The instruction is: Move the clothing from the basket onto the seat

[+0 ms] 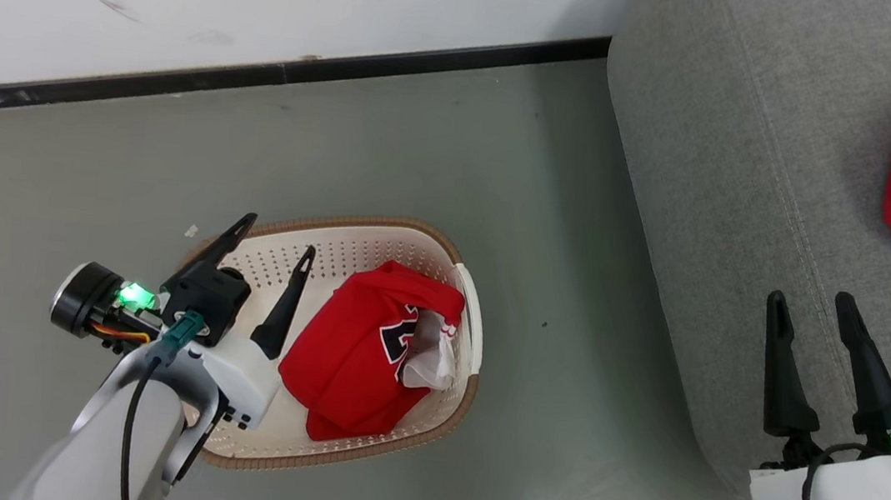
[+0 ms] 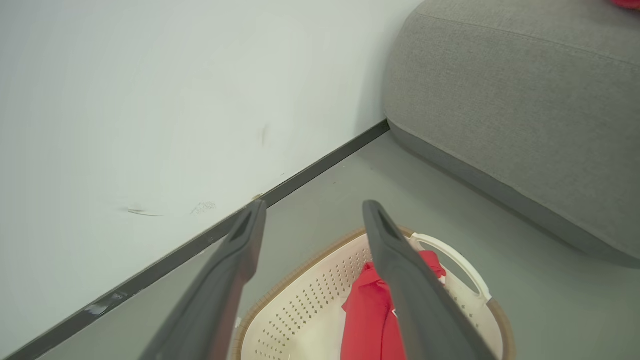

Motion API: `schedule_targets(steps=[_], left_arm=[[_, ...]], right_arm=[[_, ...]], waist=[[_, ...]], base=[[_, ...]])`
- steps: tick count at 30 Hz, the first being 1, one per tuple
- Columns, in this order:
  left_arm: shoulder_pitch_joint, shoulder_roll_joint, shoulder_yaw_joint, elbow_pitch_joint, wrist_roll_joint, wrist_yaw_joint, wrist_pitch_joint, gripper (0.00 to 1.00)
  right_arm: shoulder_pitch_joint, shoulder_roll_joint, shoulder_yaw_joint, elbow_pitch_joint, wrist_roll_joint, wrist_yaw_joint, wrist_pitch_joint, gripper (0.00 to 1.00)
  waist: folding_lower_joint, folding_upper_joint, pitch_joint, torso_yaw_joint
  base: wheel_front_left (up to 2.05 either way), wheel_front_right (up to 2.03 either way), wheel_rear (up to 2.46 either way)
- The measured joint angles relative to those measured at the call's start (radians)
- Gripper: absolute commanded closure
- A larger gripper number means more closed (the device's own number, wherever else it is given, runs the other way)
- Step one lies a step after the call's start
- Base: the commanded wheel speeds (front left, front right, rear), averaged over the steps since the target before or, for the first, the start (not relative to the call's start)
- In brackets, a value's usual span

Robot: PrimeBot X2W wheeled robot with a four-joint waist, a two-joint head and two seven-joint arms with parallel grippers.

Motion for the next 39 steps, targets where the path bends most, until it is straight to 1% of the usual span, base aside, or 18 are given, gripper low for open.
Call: schedule_targets(steps=[8, 12, 16, 20, 27, 36, 39], left_arm=[[-0.07, 0.022, -0.015, 0.005, 0.043, -0.007, 0.0, 0.0], [-0.098, 0.032, -0.034, 0.01, 0.062, -0.019, 0.001, 0.0], [-0.13, 0.055, -0.058, 0.028, 0.106, -0.033, 0.015, 0.0], [-0.164, 0.072, -0.094, 0.053, 0.136, -0.057, 0.031, 0.0], [-0.211, 0.084, -0.137, 0.111, 0.181, -0.092, 0.063, 0.0], [-0.264, 0.121, -0.152, 0.201, 0.216, -0.111, 0.11, 0.0], [-0.28, 0.127, -0.152, 0.216, 0.219, -0.111, 0.115, 0.0]], right_arm=[[-0.075, 0.0, 0.012, -0.015, 0.017, 0.0, 0.0, 0.0], [-0.113, 0.0, 0.014, -0.019, 0.029, 0.0, 0.0, 0.0], [-0.146, 0.0, 0.023, -0.022, 0.043, 0.0, 0.0, 0.0], [-0.171, 0.0, 0.039, -0.023, 0.054, 0.0, 0.0, 0.0], [-0.208, 0.0, 0.054, -0.022, 0.069, 0.0, 0.0, 0.0], [-0.251, 0.0, 0.077, -0.019, 0.099, 0.0, 0.0, 0.0], [-0.263, 0.0, 0.085, -0.017, 0.114, 0.0, 0.0, 0.0]], waist=[[0.0, 0.0, 0.096, -0.034], [0.0, 0.0, 0.14, -0.052], [0.0, 0.0, 0.181, -0.07], [0.0, 0.0, 0.219, -0.089], [0.0, 0.0, 0.279, -0.125], [0.0, -0.0001, 0.352, -0.18], [0.0, 0.0, 0.371, -0.196]], base=[[0.0, 0.0, 0.0], [0.0, 0.0, 0.0], [0.0, 0.0, 0.0], [0.0, 0.0, 0.0], [0.0, 0.0, 0.0], [0.0, 0.0, 0.0], [0.0, 0.0, 0.0]])
